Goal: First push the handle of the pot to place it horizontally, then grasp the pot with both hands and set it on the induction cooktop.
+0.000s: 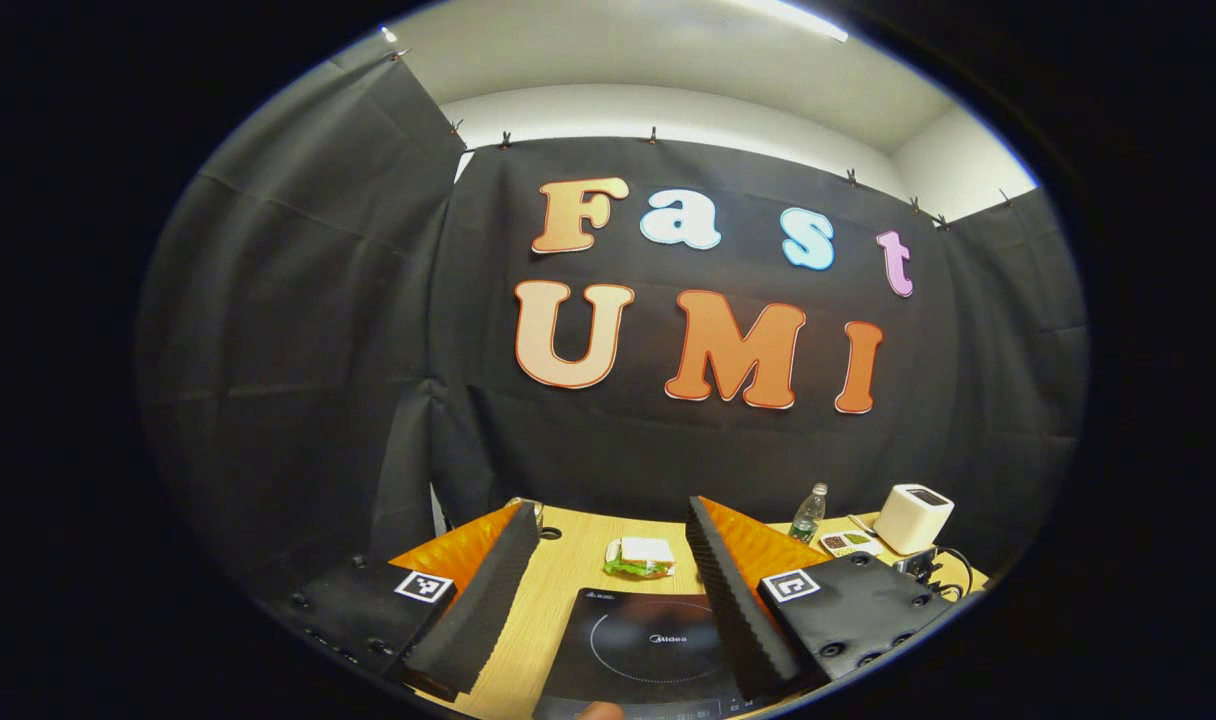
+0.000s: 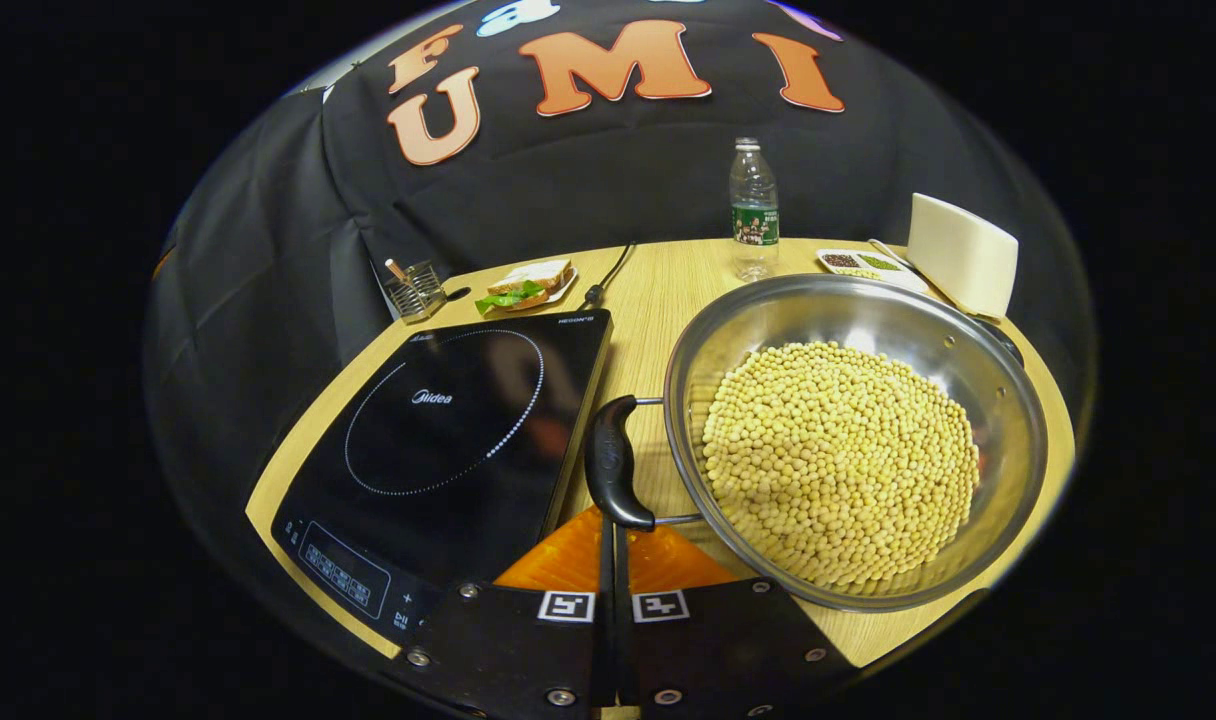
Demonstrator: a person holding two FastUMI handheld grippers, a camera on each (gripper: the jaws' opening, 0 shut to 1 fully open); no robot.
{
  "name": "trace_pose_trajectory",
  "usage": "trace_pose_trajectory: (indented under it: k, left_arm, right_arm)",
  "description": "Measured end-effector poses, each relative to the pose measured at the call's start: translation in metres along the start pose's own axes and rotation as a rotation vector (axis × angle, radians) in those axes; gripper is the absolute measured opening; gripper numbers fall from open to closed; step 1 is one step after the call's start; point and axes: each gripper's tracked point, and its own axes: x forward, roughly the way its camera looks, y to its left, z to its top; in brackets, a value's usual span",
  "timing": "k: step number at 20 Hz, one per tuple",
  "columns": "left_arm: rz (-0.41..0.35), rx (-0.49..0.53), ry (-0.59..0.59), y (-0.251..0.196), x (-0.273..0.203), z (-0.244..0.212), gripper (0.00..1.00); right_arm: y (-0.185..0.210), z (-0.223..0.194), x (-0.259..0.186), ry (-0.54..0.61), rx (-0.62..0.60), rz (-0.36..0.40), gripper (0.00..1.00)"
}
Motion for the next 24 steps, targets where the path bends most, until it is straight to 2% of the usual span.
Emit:
trace_pose_trajectory:
  k: [7,24]
  left_arm:
    - [0.002,0.006,-0.006,0.005,0.003,0.001,0.98]
    - [0.032,-0.008,0.014,0.013,-0.003,-0.006,0.97]
  right_arm:
    - [0.000,0.010,0.012,-0.003,0.034,-0.005,0.00]
    - [0.016,0.026,0.025,-0.002,0.098,0.064,0.00]
